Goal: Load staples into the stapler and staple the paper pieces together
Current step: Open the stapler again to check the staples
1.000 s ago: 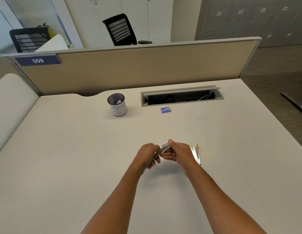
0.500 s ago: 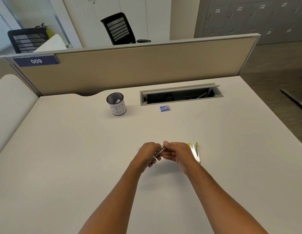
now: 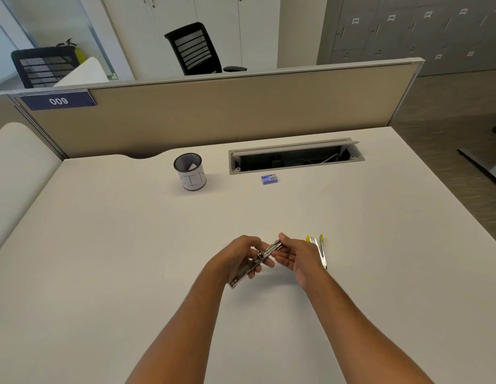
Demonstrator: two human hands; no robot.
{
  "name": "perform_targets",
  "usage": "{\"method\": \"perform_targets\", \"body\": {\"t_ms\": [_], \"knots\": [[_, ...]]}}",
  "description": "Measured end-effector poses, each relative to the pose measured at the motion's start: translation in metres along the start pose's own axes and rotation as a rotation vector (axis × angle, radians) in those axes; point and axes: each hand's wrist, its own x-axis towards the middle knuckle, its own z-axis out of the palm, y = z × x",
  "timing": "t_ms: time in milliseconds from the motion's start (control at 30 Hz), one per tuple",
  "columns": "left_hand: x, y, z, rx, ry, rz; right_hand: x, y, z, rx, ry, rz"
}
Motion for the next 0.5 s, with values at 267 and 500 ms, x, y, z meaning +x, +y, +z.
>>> {"method": "perform_targets", "body": {"t_ms": [267,500], "knots": [[-0.01,-0.013,-0.004,-0.036,-0.081,0.07,0.0,-0.019,-0.008,-0.158,-0.192,-0.083],[-0.008,-0.025,0.014,-0.288,-0.102,0.249,-0.016,-0.046,0.01,-0.339,-0.18,-0.325]]}}
